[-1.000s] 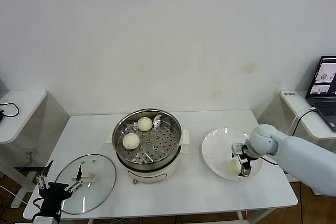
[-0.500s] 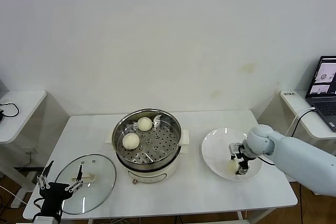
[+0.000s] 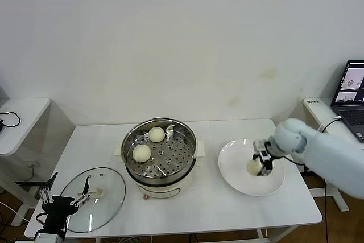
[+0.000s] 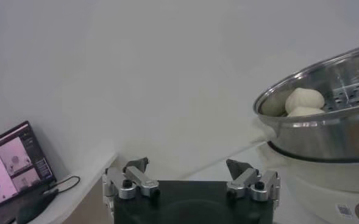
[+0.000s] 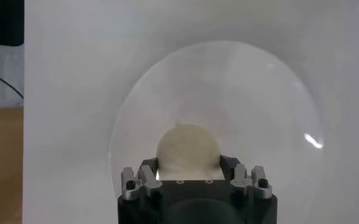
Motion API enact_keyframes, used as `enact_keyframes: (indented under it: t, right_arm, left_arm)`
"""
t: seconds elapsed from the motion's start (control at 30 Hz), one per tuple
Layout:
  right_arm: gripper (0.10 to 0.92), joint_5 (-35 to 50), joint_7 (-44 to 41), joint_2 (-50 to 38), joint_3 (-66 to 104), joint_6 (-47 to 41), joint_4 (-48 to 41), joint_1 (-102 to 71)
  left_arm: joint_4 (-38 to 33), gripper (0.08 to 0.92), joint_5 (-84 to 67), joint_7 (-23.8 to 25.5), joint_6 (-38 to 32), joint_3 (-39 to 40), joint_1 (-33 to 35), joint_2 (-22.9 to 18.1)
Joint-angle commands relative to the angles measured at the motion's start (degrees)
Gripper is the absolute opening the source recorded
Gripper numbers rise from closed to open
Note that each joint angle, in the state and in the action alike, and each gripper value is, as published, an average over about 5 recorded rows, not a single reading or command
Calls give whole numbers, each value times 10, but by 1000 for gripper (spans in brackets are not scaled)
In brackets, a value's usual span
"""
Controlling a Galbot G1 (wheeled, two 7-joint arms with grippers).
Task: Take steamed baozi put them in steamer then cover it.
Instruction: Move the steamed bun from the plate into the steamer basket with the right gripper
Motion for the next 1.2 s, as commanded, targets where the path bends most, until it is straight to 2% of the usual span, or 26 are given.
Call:
enact_keyframes:
  t: [0.03,0.33,0.73,0.93,1.2]
  right_arm:
    - [636,63,-11,10,-36,-3,1,150]
    - [640,131,4,116,-116,-20,3,281]
    - [644,218,68,273,-175,0,3,298]
    - [645,205,80,320,-208,59,-5,277]
    - [645,128,100,353,-249,146,-18,241]
  left_arm:
    - [-1,823,-1,0,0,0,0,3]
    - [-6,823,-4,-1,-1,-5,1,6]
    - [-10,823,-7,-2,-1,-16,1,2]
    - [-9,823,-8,-2,-1,-20,-2,0]
    - [-6,823,-13,-2,-1,-26,-6,-4]
